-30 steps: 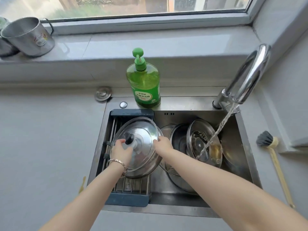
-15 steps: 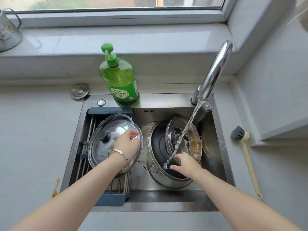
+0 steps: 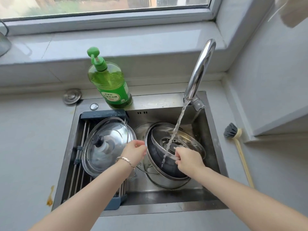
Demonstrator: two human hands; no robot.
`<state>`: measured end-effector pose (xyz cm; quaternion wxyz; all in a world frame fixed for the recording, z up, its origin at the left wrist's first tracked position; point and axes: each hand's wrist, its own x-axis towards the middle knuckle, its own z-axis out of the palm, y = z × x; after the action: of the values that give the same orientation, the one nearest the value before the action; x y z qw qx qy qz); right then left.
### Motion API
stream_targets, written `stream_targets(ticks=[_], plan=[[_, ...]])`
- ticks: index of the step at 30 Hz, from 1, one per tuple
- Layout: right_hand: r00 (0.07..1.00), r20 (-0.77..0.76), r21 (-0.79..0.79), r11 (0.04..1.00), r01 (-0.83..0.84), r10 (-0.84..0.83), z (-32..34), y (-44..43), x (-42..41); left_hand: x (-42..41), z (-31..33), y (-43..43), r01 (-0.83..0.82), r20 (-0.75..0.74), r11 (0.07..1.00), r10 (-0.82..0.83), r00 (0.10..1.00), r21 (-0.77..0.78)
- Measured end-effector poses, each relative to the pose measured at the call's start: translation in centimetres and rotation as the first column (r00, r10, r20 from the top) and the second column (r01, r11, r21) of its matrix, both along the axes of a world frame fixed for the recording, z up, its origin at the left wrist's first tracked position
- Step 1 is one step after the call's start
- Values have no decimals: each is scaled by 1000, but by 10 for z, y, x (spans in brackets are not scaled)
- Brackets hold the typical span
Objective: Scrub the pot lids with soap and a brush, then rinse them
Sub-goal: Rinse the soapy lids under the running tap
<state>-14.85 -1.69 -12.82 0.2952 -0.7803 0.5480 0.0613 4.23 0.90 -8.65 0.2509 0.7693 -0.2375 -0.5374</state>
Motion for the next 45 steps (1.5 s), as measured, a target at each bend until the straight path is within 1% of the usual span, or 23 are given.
stream_targets(ticks=[2, 4, 6, 8, 10, 11, 13, 15, 16, 19, 20, 22, 23, 24, 25, 28, 30, 33, 36, 38, 41, 43, 45], plan=[[994, 39, -8, 995, -100, 100, 17, 12, -6, -12, 5, -7, -139, -213, 981, 165, 963, 133], [980, 96, -48, 985, -168, 172, 33, 25, -11, -21, 3, -11, -185, -311, 946, 266, 912, 266], [957, 167, -114, 968, -222, 238, 51, 31, -15, -28, 3, -10, -206, -299, 931, 298, 907, 302], [924, 204, -154, 943, -296, 323, 66, 27, -22, -33, 5, -7, -253, -237, 928, 320, 917, 271], [908, 230, -106, 937, -333, 349, 70, 18, -33, -33, 7, -1, -280, -205, 929, 331, 921, 240], [920, 262, -69, 956, -284, 292, 68, 15, -39, -32, 9, 1, -283, -210, 933, 330, 920, 223], [952, 300, 40, 996, -79, 63, 58, 16, -50, -30, 19, 5, -282, -228, 941, 320, 919, 185], [930, 284, 212, 961, 176, -233, 46, 22, -52, -29, 32, 7, -270, -205, 956, 289, 935, 116], [886, 278, 283, 913, 294, -371, 38, 25, -49, -27, 36, 7, -248, -161, 967, 255, 953, 65], [632, 237, 449, 660, 602, -738, 16, 20, -40, -18, 44, 6, -130, 0, 982, 131, 991, -134], [537, 234, 554, 565, 612, -811, 12, 16, -37, -16, 49, 6, -88, 30, 977, 95, 995, -194], [259, 262, 816, 357, 455, -929, 3, 8, -36, -12, 57, 11, -27, 60, 959, 45, 997, -282], [139, 270, 874, 303, 379, -953, 5, 4, -35, -11, 59, 14, -22, 52, 948, 41, 998, -318], [74, 291, 881, 297, 369, -954, 6, 1, -34, -10, 60, 17, -35, 32, 937, 49, 998, -347], [55, 329, 854, 322, 409, -943, 10, -1, -33, -8, 58, 20, -60, 12, 931, 69, 998, -360], [215, 479, 624, 502, 599, -851, 25, -6, -34, -4, 42, 27, -139, -41, 941, 133, 990, -310], [339, 563, 434, 618, 655, -754, 44, -6, -38, -6, 27, 31, -204, -97, 953, 186, 978, -226], [508, 603, 200, 733, 650, -615, 71, -7, -45, -16, 8, 33, -296, -211, 951, 272, 939, -91], [641, 543, 76, 791, 607, -543, 89, -10, -52, -26, 1, 34, -327, -253, 943, 332, 909, 62], [692, 495, 37, 808, 588, -526, 95, -13, -56, -30, 0, 35, -277, -231, 953, 299, 926, 121], [715, 450, 60, 817, 574, -535, 91, -17, -61, -31, 6, 37, -198, -198, 971, 222, 955, 134], [709, 376, 152, 794, 588, -597, 83, -17, -63, -27, 14, 39, -138, -169, 981, 161, 972, 138], [636, 311, 342, 707, 619, -707, 68, -11, -64, -19, 22, 38, -73, -125, 988, 91, 988, 139]])
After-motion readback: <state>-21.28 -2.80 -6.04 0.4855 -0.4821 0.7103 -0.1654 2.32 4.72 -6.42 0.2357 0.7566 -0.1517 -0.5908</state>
